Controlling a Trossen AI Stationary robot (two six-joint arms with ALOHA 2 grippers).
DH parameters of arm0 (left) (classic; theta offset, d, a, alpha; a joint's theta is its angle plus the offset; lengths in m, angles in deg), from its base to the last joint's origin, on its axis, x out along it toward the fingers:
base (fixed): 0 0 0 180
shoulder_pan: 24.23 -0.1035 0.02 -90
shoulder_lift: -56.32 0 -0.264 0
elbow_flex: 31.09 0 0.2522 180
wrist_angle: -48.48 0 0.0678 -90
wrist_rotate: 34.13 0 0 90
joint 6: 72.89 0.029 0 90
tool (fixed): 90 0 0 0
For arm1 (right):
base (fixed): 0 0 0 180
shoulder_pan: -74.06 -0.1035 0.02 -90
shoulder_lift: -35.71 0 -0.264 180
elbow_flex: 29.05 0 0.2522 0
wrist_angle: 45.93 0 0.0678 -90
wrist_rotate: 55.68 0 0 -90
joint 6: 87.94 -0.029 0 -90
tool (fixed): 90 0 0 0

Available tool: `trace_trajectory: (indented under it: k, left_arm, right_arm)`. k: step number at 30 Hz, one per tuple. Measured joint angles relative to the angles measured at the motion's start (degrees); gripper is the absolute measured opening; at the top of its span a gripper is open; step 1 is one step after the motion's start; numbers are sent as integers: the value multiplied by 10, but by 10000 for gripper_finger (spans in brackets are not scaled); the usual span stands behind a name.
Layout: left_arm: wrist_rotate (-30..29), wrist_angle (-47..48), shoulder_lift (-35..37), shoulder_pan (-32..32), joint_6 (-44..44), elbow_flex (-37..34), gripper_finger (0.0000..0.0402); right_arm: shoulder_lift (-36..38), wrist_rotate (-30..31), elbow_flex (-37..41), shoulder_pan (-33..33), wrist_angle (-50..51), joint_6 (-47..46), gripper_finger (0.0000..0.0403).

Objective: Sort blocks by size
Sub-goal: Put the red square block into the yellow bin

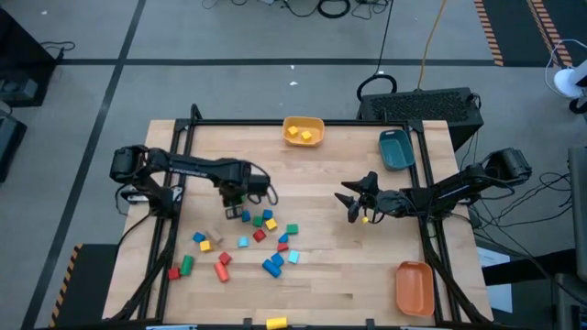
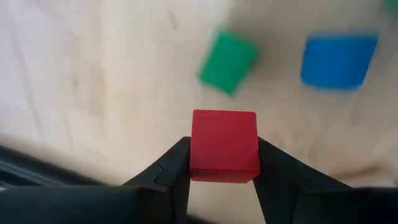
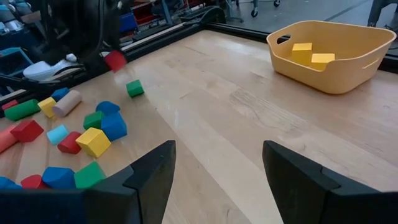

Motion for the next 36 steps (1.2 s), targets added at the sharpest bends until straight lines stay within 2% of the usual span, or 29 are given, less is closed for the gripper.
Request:
trace_trajectory:
  k: [5,14,22,25,29,36]
  left_arm:
    - [-9,-115,0,-43,47,31,139]
    - [12,-371,-7,-131,126,33,139]
    - [15,-558,-50,-213,166,33,139]
    - [34,-628,-71,-242,165,33,139]
    - [65,-685,-107,-272,160,42,139]
    - [76,-707,-195,-288,146,89,139]
  right_arm:
    - [0,0,0,0,0,0,228]
    - [0,-5,0,0,0,-17,228]
    - [0,-3,0,0,0,-26,228]
    - [0,-3,0,0,0,-33,228]
    - [0,-3,0,0,1,-41,228]
    - [0,-3,0,0,1,-41,228]
